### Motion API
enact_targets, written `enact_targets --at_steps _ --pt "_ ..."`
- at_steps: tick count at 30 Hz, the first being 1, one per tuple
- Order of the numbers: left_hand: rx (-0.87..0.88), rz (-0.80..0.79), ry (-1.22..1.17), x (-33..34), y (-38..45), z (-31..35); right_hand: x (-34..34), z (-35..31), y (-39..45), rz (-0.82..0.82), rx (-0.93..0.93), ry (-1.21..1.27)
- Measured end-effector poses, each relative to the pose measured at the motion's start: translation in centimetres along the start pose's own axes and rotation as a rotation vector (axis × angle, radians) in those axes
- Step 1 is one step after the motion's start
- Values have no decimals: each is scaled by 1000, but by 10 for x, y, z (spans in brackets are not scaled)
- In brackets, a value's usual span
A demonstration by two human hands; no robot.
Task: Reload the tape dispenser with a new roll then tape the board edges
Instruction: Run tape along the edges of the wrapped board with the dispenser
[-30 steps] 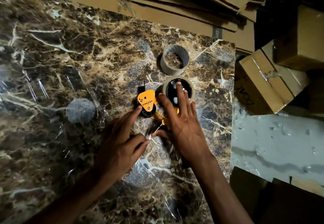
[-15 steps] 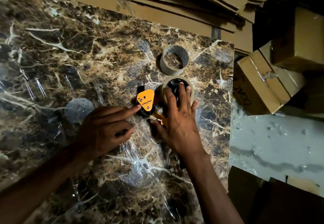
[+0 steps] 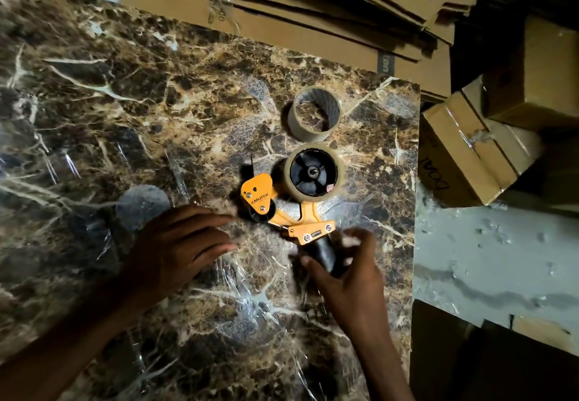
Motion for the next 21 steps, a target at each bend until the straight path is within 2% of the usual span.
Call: enact_targets --at_steps 4,6,7,11,13,19,21 --pt "-53 -43 -39 0 -14 -8 19 11 4 -400 206 465" --pt "-132 -61 -29 -4 -14 -11 26 -2 5 -597 212 553" --pt "-185 -80 -4 -6 -13 -11 29 -5 6 -637 200 572" --pt "-337 -81 159 0 1 -3 30 -19 5 -554 44 587" --pt "-365 -26 158 6 14 0 28 -23 -1 -516 -1 592" --pt "-387 104 -67 -8 48 -30 12 -31 -9 -388 -59 570" --pt "-472 133 -247 -13 57 -45 7 -28 -8 -341 -41 538"
Point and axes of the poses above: each hand's wrist, its own y-axis towards the middle knuckle, its own x-axis out of the palm, z = x × y, the point moved 7 cm from there along y, towards the middle knuckle, and after that the axes turned 5 degrees about z, right-handed, at the moved point
